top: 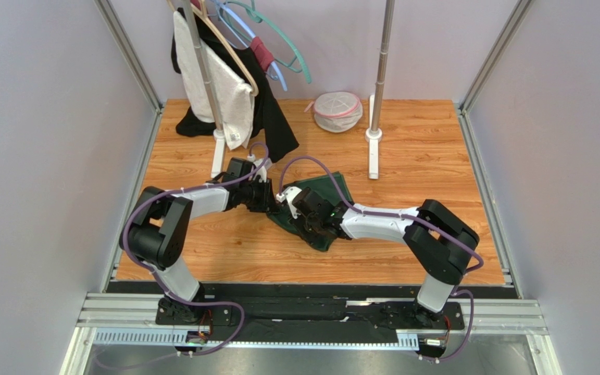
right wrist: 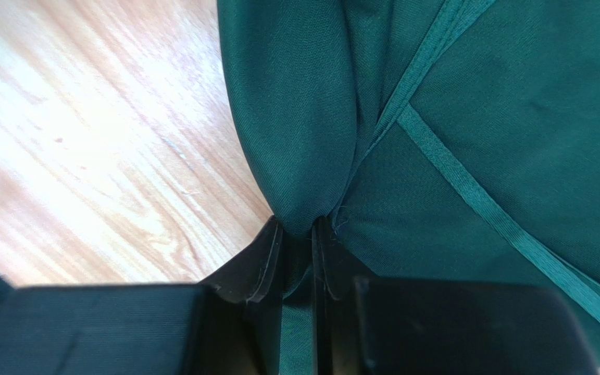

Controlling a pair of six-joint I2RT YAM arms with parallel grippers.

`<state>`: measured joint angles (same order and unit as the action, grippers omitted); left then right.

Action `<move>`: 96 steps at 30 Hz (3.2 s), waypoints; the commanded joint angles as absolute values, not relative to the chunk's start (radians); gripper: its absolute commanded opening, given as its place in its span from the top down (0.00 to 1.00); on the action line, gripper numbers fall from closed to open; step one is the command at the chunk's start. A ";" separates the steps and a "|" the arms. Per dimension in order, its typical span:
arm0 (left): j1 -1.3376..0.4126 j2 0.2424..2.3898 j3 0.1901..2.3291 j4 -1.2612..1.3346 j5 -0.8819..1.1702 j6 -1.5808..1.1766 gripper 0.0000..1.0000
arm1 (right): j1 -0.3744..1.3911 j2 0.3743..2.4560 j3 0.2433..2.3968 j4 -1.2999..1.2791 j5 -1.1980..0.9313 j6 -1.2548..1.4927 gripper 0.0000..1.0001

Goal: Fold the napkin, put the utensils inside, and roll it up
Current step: Roll the napkin with the utensil

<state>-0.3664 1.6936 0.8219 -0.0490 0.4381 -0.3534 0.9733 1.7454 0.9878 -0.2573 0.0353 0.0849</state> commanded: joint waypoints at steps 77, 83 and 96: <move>-0.416 1.316 0.548 0.070 0.397 -0.692 0.30 | 0.528 2.071 0.982 -0.288 -0.911 0.268 1.00; -0.414 1.390 0.581 0.084 0.408 -0.690 0.29 | 0.528 2.068 0.977 -0.287 -0.900 0.265 1.00; -0.413 1.499 0.614 0.150 0.439 -0.715 0.39 | 0.526 2.077 0.982 -0.287 -0.887 0.262 1.00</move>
